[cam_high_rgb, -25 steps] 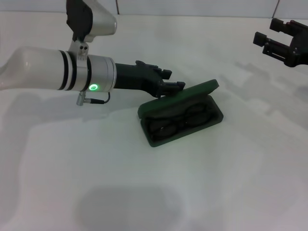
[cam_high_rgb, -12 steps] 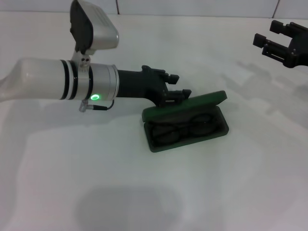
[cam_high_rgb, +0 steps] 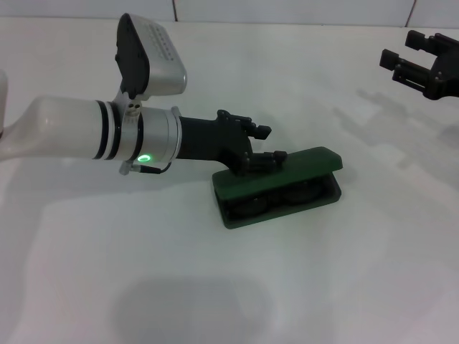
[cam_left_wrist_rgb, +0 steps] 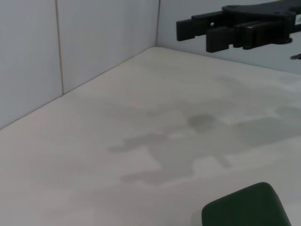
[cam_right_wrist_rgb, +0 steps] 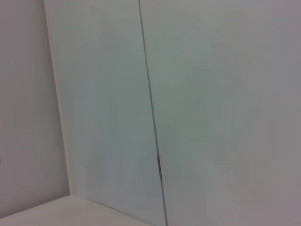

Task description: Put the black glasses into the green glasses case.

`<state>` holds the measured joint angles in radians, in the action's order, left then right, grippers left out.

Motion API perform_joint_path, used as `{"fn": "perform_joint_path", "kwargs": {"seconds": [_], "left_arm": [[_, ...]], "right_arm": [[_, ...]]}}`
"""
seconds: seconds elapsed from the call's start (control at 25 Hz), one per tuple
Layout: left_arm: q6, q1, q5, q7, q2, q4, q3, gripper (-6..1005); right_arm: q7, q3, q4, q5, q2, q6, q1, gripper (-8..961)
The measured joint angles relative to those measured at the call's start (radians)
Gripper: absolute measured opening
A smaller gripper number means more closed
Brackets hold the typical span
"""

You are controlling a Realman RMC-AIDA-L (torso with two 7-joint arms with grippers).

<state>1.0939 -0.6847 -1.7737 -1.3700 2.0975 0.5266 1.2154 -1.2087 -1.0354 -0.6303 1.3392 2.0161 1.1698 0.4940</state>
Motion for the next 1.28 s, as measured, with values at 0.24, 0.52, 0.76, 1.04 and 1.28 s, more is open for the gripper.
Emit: {"fn": "perform_joint_path", "kwargs": {"seconds": [0.24, 0.52, 0.76, 1.04, 1.28], "left_arm": [[0.003, 0.011, 0.000, 0.021, 0.003, 0.004, 0.002, 566], [0.004, 0.019, 0.014, 0.044, 0.002, 0.004, 0.052, 567], [0.074, 0.068, 0.195, 0.138, -0.006, 0.027, 0.041, 569], [0.425, 0.212, 0.426, 0.334, -0.019, 0.087, -0.056, 570], [0.636, 0.289, 0.419, 0.373, -0.057, 0.079, -0.151, 725]], "right_arm": [[0.000, -0.001, 0.000, 0.000, -0.001, -0.011, 0.000, 640], [0.000, -0.002, 0.000, 0.000, 0.000, -0.011, 0.000, 641], [0.000, -0.001, 0.006, 0.000, 0.001, -0.003, 0.000, 641], [0.000, -0.089, -0.012, 0.007, -0.010, 0.150, 0.004, 642], [0.046, -0.147, -0.013, 0.126, -0.004, 0.387, 0.066, 642]]}}
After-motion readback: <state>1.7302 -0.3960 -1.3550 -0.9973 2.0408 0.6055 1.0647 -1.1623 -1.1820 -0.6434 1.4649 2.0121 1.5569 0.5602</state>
